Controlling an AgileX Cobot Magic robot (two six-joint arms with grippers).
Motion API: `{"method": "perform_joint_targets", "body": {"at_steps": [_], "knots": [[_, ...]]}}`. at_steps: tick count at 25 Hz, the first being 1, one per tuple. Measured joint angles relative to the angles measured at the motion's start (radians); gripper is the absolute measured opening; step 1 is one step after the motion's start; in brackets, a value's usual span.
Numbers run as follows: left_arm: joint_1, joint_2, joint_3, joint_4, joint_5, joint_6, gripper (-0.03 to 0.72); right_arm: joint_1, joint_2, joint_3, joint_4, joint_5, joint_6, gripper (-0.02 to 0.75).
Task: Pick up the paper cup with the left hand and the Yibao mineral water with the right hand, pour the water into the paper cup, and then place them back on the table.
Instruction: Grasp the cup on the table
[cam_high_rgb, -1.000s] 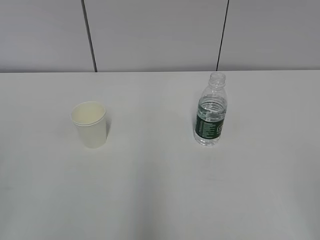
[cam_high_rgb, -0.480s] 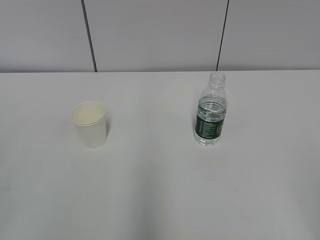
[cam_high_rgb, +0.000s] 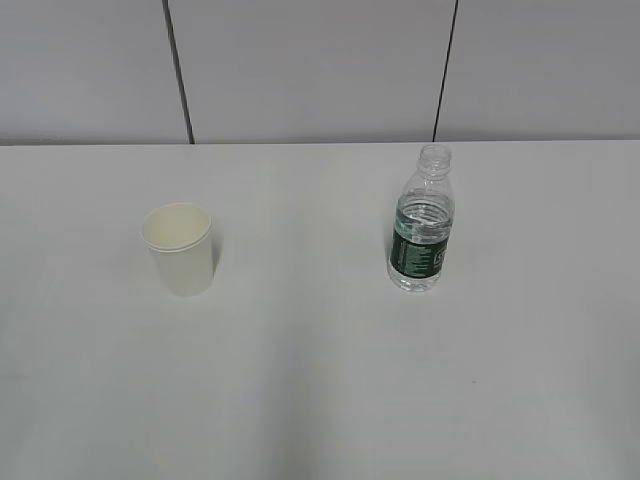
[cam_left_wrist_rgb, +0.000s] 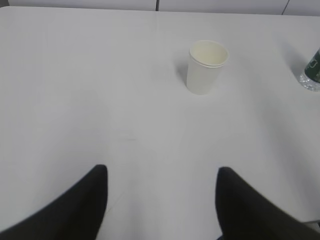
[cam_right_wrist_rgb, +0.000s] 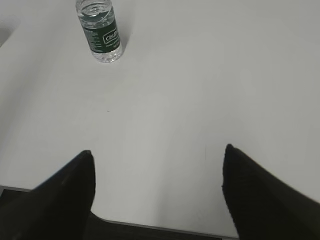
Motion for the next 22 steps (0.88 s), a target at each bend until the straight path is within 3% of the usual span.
{"method": "perform_joint_targets", "body": {"at_steps": [6,12,16,21,22], "knots": [[0.000,0.000,0.000,-0.012,-0.003,0.000,0.570,0.000,0.000,0.000,0.002,0.000,0.002,0.585],[0.000,0.019,-0.063,-0.012,-0.081,0.000,0.588,0.000,0.000,-0.004,0.001,-0.012,0.002,0.585],[0.000,0.092,-0.081,-0.003,-0.180,0.000,0.589,0.000,0.029,-0.037,-0.036,-0.114,0.002,0.585],[0.000,0.188,-0.081,0.020,-0.435,0.000,0.590,0.000,0.103,-0.037,-0.069,-0.263,0.002,0.585],[0.000,0.206,-0.081,0.020,-0.470,0.000,0.590,0.000,0.164,-0.037,-0.102,-0.373,0.002,0.585]]}}
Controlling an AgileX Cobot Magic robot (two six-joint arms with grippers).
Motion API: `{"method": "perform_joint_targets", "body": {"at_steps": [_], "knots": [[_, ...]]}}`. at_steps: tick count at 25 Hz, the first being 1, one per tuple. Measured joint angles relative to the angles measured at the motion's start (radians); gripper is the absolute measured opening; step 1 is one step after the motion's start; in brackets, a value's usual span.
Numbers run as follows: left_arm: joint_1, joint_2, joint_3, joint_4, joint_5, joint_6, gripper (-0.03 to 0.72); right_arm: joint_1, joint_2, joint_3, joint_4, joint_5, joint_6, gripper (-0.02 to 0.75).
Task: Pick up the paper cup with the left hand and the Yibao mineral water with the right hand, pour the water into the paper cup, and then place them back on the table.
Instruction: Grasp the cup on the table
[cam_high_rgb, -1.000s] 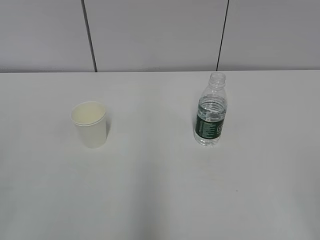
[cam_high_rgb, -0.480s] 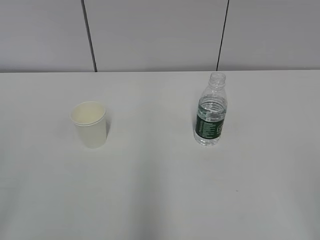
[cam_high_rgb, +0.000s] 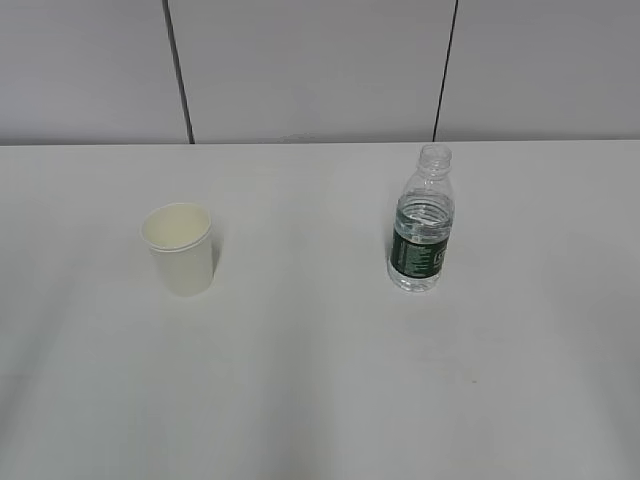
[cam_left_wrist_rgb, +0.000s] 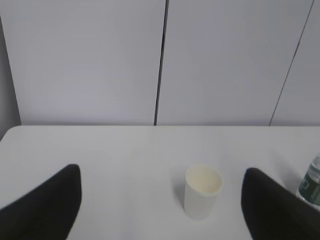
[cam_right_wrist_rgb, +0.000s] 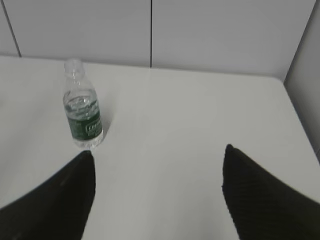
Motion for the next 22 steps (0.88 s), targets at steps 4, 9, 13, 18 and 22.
{"method": "perform_joint_targets", "body": {"at_steps": [4,9,13,18,22], "knots": [[0.000,0.094,0.000,0.001,-0.118,0.000,0.590,0.000,0.078,0.007,-0.021,-0.214,0.000,0.585],[0.000,0.215,0.000,0.001,-0.220,0.000,0.590,0.000,0.167,0.073,-0.031,-0.442,0.000,0.585],[0.000,0.301,0.000,0.022,-0.315,0.000,0.574,0.000,0.243,0.127,-0.033,-0.574,0.000,0.585],[0.000,0.394,0.000,0.050,-0.416,0.000,0.529,0.000,0.271,0.140,-0.033,-0.609,0.000,0.585],[0.000,0.476,0.009,0.057,-0.484,0.000,0.517,0.000,0.412,0.153,-0.033,-0.723,0.000,0.585]]}}
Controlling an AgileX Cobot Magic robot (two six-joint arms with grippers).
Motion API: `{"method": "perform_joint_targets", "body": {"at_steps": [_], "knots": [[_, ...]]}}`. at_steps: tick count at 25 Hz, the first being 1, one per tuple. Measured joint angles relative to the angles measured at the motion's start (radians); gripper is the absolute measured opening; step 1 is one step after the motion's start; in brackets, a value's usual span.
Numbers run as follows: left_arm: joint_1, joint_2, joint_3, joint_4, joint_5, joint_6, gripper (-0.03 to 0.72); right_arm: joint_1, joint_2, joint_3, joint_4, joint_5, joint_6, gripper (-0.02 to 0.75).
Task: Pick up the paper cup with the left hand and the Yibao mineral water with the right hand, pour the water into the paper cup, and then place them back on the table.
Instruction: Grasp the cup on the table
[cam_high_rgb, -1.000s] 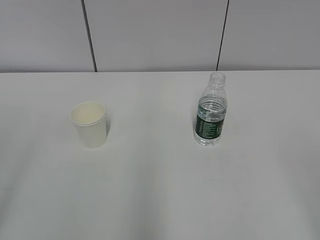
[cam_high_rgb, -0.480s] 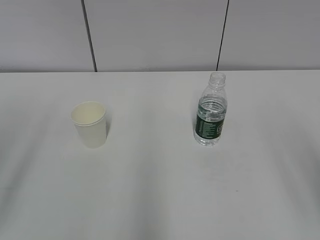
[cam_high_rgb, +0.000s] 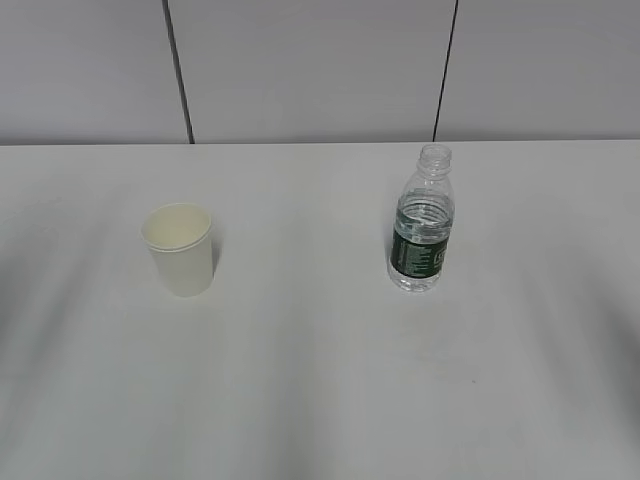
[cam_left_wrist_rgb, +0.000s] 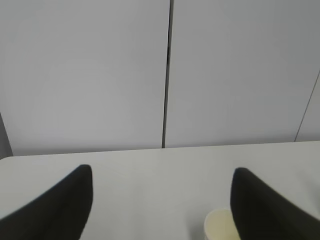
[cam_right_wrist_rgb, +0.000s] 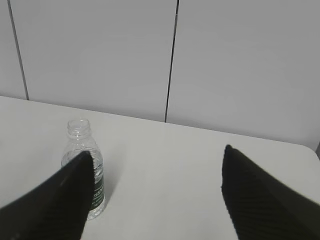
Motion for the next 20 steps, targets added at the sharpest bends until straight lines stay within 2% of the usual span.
{"method": "perform_joint_targets", "body": {"at_steps": [2,4,8,9,14,16,18,19,20], "knots": [[0.000,0.041,0.029,0.003,-0.055,0.000,0.517,0.000,0.000,0.000,0.000,0.000,0.000,0.585],[0.000,0.067,0.066,0.002,-0.104,0.000,0.517,0.000,0.088,0.026,-0.002,-0.130,0.000,0.585],[0.000,0.083,0.144,-0.014,-0.201,0.000,0.515,0.000,0.161,0.055,-0.004,-0.261,0.000,0.585],[0.000,0.083,0.162,-0.019,-0.225,0.000,0.515,0.000,0.161,0.055,-0.004,-0.261,0.000,0.585],[0.000,0.083,0.249,-0.072,-0.294,0.000,0.515,0.000,0.279,0.098,-0.004,-0.453,0.000,0.585],[0.000,0.083,0.280,-0.080,-0.333,0.000,0.515,0.000,0.279,0.098,-0.004,-0.453,0.000,0.585],[0.000,0.083,0.300,-0.080,-0.378,0.000,0.515,0.000,0.457,0.132,0.002,-0.639,0.000,0.585],[0.000,0.083,0.308,-0.080,-0.397,0.000,0.515,0.000,0.457,0.132,0.002,-0.639,0.000,0.585],[0.000,0.085,0.314,-0.079,-0.410,0.000,0.515,0.000,0.524,0.134,0.002,-0.721,0.002,0.585]]}}
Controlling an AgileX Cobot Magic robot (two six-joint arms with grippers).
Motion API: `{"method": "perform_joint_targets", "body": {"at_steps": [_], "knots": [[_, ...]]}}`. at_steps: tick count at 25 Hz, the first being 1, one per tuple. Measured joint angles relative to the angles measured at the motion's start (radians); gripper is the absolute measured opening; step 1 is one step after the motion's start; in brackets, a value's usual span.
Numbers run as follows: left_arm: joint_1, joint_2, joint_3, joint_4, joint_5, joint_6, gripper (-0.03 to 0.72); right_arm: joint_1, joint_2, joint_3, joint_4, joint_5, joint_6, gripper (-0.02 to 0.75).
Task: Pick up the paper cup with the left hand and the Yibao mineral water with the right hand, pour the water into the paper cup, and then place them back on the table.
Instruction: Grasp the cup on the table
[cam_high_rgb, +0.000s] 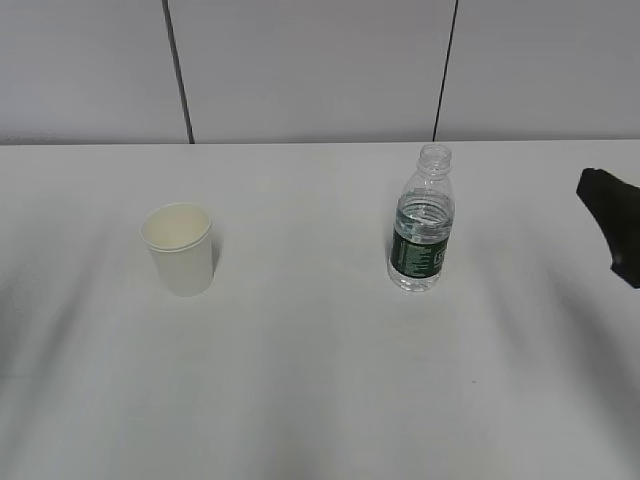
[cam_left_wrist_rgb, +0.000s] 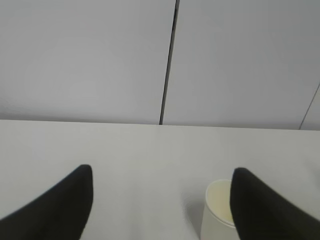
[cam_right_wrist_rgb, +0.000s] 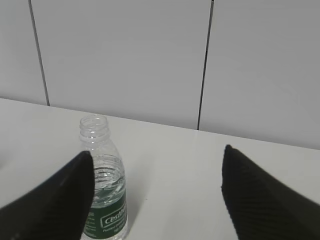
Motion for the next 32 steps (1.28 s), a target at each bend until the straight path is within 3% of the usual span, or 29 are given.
{"method": "perform_joint_targets", "body": {"at_steps": [5,8,9,22,32], "knots": [[0.000,0.045,0.004,0.003,-0.037,0.000,0.515,0.000,0.191,0.000,0.000,-0.215,0.041,0.585],[0.000,0.095,0.004,0.014,-0.063,0.000,0.515,0.000,0.191,0.000,0.000,-0.221,0.044,0.585],[0.000,0.114,0.004,0.018,-0.074,-0.001,0.515,0.000,0.300,0.000,-0.019,-0.329,0.053,0.585],[0.000,0.437,0.006,0.120,-0.409,-0.015,0.514,0.000,0.463,0.000,-0.071,-0.438,0.094,0.585],[0.000,0.711,0.126,0.249,-0.807,-0.031,0.514,0.000,0.537,0.000,-0.073,-0.458,0.094,0.585]]}}
